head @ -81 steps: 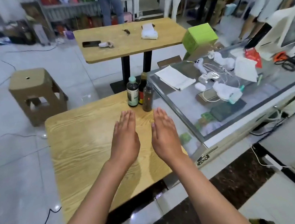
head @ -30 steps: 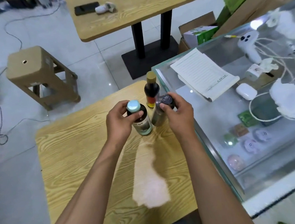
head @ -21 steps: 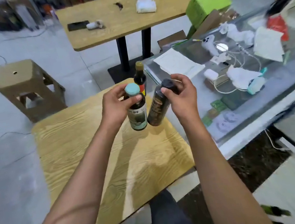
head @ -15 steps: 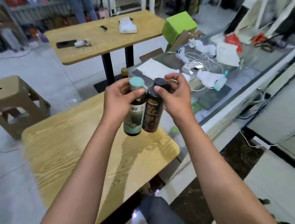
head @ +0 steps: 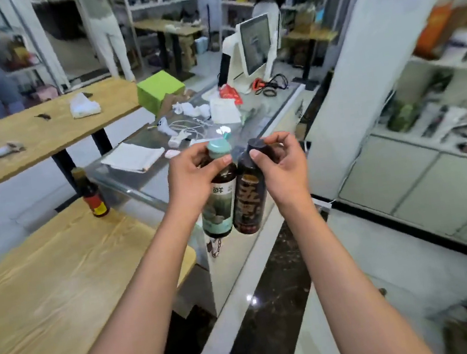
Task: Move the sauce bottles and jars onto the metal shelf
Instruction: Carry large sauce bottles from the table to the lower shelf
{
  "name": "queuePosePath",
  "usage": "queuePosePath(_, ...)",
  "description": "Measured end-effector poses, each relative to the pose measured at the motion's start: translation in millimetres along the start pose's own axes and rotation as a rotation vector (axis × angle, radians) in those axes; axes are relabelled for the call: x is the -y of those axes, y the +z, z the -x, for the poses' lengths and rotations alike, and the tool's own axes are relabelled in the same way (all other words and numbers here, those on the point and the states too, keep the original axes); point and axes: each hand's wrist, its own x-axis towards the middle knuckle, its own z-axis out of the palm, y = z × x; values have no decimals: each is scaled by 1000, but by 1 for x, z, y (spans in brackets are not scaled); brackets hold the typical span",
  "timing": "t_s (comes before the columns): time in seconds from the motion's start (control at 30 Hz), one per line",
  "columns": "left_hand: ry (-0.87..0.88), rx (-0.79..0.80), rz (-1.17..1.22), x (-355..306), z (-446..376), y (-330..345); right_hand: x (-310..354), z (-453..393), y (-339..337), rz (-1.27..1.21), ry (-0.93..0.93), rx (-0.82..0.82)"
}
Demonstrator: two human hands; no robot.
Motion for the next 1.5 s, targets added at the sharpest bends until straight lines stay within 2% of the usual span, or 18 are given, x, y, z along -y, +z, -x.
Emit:
queuePosePath(0.13,24,148,1,-16,-1,104,18,-20,-102,-25,-57,-108)
queuePosePath(0.27,41,313,39,-37,3,238,40,-34,-226,-58,-112,-255)
queuePosePath(0.5,130,535,194,-70,32,462,90,-41,-435,89,-240,-478)
queuePosePath(0.73,158,781,387,-121,74,624,158,-35,-575,234,-324,-736)
queuePosePath(1.13,149,1144,668,-192,102,838,237,-59,-725,500,-435,-1231)
queuePosePath(1.27,168,1249,722,-208,107,902,256,-69,-769,575,-449,-1436)
queuePosePath(1.37,226,1309,700,-208,118,941,266,-69,-799,601,-454,-1648)
queuePosePath(1.5,213,1330,680,-204,130,977,269,-68,-829,726,-422,-1720)
